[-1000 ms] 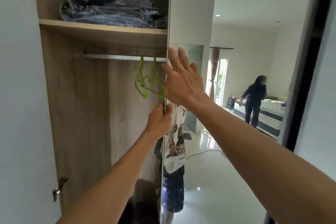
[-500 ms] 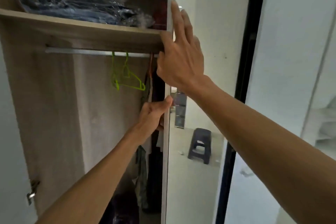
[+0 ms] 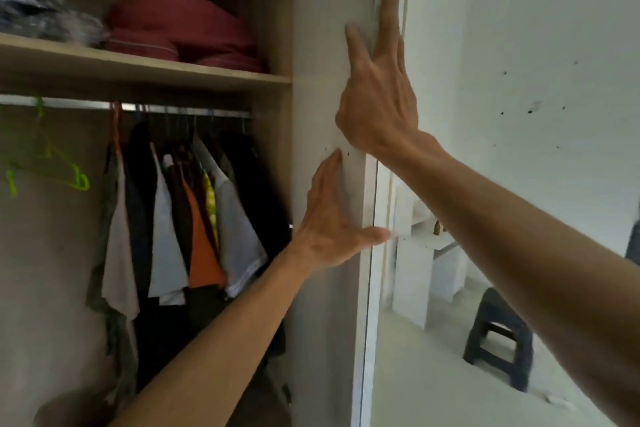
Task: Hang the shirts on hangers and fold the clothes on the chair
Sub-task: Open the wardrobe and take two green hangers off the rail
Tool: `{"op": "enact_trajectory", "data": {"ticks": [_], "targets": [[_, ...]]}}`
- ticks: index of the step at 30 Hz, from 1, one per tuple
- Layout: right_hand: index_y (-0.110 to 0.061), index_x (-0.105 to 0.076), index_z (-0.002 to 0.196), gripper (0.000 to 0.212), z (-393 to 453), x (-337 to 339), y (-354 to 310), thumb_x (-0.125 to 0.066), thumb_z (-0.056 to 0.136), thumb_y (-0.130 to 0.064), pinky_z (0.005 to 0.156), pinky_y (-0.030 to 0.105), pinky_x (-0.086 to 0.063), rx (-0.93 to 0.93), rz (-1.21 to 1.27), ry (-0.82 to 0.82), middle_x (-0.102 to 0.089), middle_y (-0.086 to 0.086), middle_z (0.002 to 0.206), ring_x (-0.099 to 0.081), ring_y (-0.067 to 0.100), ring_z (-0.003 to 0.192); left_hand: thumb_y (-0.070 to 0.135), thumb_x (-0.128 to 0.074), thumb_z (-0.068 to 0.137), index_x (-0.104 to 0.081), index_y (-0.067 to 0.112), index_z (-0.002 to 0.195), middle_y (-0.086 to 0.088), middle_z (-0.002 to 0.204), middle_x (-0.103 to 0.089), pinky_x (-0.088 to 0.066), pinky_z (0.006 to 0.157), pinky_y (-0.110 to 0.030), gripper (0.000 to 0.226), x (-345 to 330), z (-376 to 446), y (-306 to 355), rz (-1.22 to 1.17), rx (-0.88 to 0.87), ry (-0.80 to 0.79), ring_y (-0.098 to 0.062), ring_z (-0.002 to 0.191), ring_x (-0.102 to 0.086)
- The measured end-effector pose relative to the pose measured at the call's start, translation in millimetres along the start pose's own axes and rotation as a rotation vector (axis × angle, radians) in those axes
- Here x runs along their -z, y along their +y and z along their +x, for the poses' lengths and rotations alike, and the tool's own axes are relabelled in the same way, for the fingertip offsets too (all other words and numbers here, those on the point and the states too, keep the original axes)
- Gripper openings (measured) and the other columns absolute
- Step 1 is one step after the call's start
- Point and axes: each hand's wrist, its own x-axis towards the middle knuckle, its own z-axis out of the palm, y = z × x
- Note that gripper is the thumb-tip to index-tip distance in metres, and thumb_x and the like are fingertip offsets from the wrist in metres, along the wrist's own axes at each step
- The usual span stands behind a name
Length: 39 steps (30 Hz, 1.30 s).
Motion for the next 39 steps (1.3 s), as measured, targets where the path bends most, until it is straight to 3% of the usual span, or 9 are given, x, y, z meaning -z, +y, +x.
{"op": "enact_trajectory", "data": {"ticks": [3,6,10,14,23,32,36,39], "targets": [[-0.010,-0.039,0.148,0.067,-5.5,4.2,45.1,-0.061,0.085,-0.003,0.086,0.028,-0.053,-0.007,-0.113,-0.081,0.005,0.019,0.167,-0.008,0.039,0.153,0.060,-0.078,0.066,0.026,0.034,0.151,0.014,0.161,0.025,-0.002,0.122,-0.037,0.137,-39.2,16.9,15.8,0.109,-0.012,0.004,-0.012,0.151,0.017],[-0.012,-0.030,0.153,0.072,-11.0,7.1,87.2,-0.060,0.087,-0.016,0.094,0.040,-0.054,0.013,-0.227,-0.147,0.011,0.017,0.166,-0.002,0.037,0.154,0.050,-0.073,0.067,0.033,0.031,0.148,0.007,0.159,0.034,0.003,0.124,-0.046,0.136,-74.8,34.7,30.5,0.119,-0.009,0.006,-0.015,0.147,0.031],[-0.017,-0.015,0.159,0.072,-18.7,9.9,130.2,-0.048,0.096,-0.028,0.105,0.055,-0.045,-0.017,-0.318,-0.253,0.021,0.008,0.166,0.011,0.030,0.154,0.051,-0.075,0.065,0.035,0.035,0.147,0.005,0.158,0.037,-0.002,0.120,-0.056,0.138,-113.7,56.6,45.1,0.084,0.046,0.025,-0.025,0.148,0.030],[-0.022,-0.006,0.160,0.069,-26.4,9.2,162.5,-0.039,0.101,-0.032,0.116,0.060,-0.029,-0.027,-0.368,-0.350,0.027,0.002,0.164,0.020,0.027,0.153,0.051,-0.077,0.068,0.036,0.035,0.146,0.003,0.158,0.037,-0.009,0.119,-0.060,0.138,-137.5,73.2,54.8,0.119,0.067,0.039,-0.030,0.149,0.026],[-0.026,0.004,0.160,0.067,-37.3,-3.0,207.7,-0.031,0.104,-0.038,0.122,0.060,-0.012,-0.010,-0.441,-0.445,0.030,-0.001,0.163,0.030,0.024,0.149,0.093,-0.059,0.054,0.034,0.035,0.147,0.000,0.159,0.036,-0.009,0.119,-0.062,0.143,-155.7,105.5,45.6,0.242,-0.002,-0.013,-0.031,0.149,0.027],[-0.023,0.010,0.160,0.067,-40.9,-17.3,212.7,-0.020,0.103,-0.045,0.121,0.063,0.000,0.044,-0.556,-0.402,0.026,0.002,0.165,0.029,0.026,0.149,0.094,-0.050,0.056,0.036,0.039,0.145,0.001,0.157,0.040,-0.002,0.118,-0.062,0.136,-153.7,107.7,24.6,0.256,-0.097,-0.042,-0.027,0.145,0.035],[-0.023,0.012,0.159,0.066,-42.9,-18.8,211.7,-0.016,0.104,-0.044,0.121,0.062,0.003,0.028,-0.584,-0.418,0.026,0.001,0.165,0.031,0.026,0.149,0.092,-0.046,0.060,0.037,0.042,0.143,0.003,0.158,0.037,-0.008,0.120,-0.061,0.128,-148.7,111.8,16.0,0.298,-0.121,-0.080,-0.027,0.146,0.033],[-0.022,0.014,0.159,0.066,-41.8,-14.9,202.9,-0.017,0.104,-0.041,0.120,0.061,0.006,-0.001,-0.618,-0.454,0.027,0.001,0.164,0.033,0.027,0.148,0.079,-0.055,0.074,0.028,0.045,0.148,0.010,0.160,0.033,-0.014,0.120,-0.060,0.116,-136.9,110.0,15.6,0.259,-0.111,-0.139,-0.025,0.149,0.026]]}}
